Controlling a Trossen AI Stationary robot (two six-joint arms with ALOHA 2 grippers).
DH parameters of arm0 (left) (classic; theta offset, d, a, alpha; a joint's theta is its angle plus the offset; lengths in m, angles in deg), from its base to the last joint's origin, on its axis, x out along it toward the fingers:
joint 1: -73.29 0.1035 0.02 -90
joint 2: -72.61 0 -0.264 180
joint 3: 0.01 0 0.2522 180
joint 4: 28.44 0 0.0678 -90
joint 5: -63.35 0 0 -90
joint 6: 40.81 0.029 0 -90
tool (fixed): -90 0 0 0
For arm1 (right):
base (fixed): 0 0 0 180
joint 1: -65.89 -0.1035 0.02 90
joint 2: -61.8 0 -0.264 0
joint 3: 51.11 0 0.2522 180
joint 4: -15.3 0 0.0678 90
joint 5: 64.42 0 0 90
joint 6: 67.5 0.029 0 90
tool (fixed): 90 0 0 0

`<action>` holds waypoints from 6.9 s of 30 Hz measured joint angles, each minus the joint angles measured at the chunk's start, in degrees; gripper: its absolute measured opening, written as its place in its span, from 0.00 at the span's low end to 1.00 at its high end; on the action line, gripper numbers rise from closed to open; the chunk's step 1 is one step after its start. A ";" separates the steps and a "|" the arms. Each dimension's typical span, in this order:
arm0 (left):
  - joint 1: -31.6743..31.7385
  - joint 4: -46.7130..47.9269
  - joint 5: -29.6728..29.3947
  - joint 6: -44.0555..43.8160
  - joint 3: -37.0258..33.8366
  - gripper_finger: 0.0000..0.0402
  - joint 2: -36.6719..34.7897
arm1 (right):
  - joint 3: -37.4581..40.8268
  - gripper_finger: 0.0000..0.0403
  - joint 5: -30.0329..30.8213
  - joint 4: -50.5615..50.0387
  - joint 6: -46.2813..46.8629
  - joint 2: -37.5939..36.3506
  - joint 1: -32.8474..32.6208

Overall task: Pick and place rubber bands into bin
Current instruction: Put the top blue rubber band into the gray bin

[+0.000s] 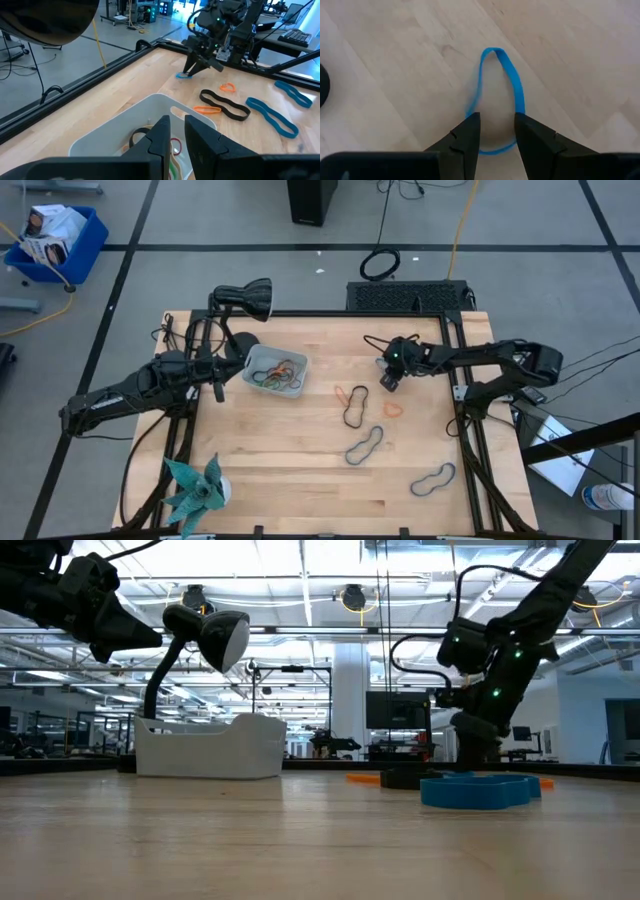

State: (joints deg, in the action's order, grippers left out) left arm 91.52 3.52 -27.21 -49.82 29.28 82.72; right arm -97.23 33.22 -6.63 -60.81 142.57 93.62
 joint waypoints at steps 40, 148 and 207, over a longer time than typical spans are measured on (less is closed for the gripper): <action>-0.02 -0.01 0.00 0.02 0.00 0.16 0.00 | -0.09 0.01 -11.96 2.97 1.41 5.20 0.85; 0.00 -0.01 -0.02 1.01 0.00 0.16 0.00 | -0.04 0.32 -11.95 14.62 -11.96 5.15 -1.21; -0.01 0.02 -0.02 1.08 0.00 0.16 0.01 | 4.54 0.00 -4.75 30.45 -14.29 -12.81 -6.50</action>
State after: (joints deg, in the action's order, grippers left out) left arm 91.51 3.54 -27.23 -48.75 29.28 82.73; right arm -92.69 28.47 23.82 -75.10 129.77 87.11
